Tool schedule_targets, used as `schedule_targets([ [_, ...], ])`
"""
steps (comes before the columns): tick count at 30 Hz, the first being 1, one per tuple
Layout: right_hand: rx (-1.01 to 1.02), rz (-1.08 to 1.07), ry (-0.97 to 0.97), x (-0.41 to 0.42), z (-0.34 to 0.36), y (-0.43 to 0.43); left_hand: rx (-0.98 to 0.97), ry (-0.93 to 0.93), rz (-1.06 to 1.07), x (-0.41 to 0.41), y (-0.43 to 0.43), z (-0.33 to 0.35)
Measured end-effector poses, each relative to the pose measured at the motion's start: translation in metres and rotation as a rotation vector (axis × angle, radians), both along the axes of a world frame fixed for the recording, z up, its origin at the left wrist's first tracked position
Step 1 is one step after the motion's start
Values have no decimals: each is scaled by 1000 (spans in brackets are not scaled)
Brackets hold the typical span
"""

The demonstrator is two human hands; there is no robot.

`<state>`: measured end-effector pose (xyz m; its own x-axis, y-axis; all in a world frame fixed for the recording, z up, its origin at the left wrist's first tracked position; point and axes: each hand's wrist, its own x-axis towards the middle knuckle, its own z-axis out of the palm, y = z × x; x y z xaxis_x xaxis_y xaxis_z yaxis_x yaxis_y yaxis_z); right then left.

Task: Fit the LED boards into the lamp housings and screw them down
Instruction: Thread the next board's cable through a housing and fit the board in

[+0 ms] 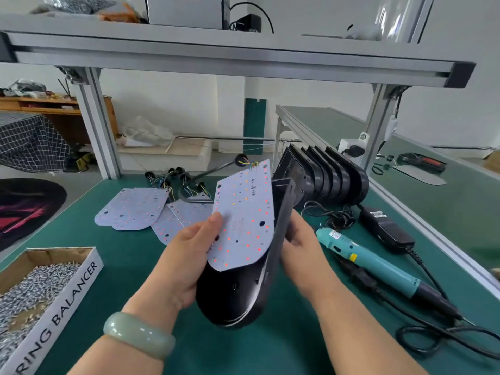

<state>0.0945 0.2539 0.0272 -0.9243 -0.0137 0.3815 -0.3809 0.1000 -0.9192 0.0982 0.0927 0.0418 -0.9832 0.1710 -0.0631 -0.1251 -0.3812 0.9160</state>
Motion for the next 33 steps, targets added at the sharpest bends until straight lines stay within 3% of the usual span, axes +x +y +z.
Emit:
schedule_targets([
  [3, -86, -335, -73, -10, -1, 17, 44, 1, 102, -6, -7, 0],
  [7, -819, -367, -311, -14, 1, 39, 41, 11, 203, -12, -28, 1],
  [10, -1313, -477, -236, -14, 3, 63, 20, -59, 294, -18, -42, -5],
  [11, -1392, -535, -172, -15, 4, 69, -8, -69, 309, -20, -44, -7],
  [12, -1334, -625, -114, -16, 4, 71, -45, -76, 314, -20, -44, -7],
  [13, -1154, -724, -55, -16, 6, 69, -85, -68, 305, -20, -43, -8],
  [15, -535, -799, 15, -16, 5, 50, -117, -7, 253, -17, -36, -9],
  [17, 13, -571, 64, -13, -1, 24, -135, 54, 203, -14, -30, -8],
  [18, 171, -419, 91, -13, -6, 15, -156, 78, 178, -12, -28, -8],
  [19, 221, -272, 97, -10, -9, 8, -180, 119, 133, -10, -27, -8],
  [24, -8, 184, -107, 5, -2, 4, -288, 338, -21, -4, -19, -7],
  [30, 6, 145, -185, 3, 0, 11, -344, 370, -190, -2, -21, -3],
  [33, 26, 51, -271, -2, -1, 4, -428, 298, -112, 3, -14, 1],
])
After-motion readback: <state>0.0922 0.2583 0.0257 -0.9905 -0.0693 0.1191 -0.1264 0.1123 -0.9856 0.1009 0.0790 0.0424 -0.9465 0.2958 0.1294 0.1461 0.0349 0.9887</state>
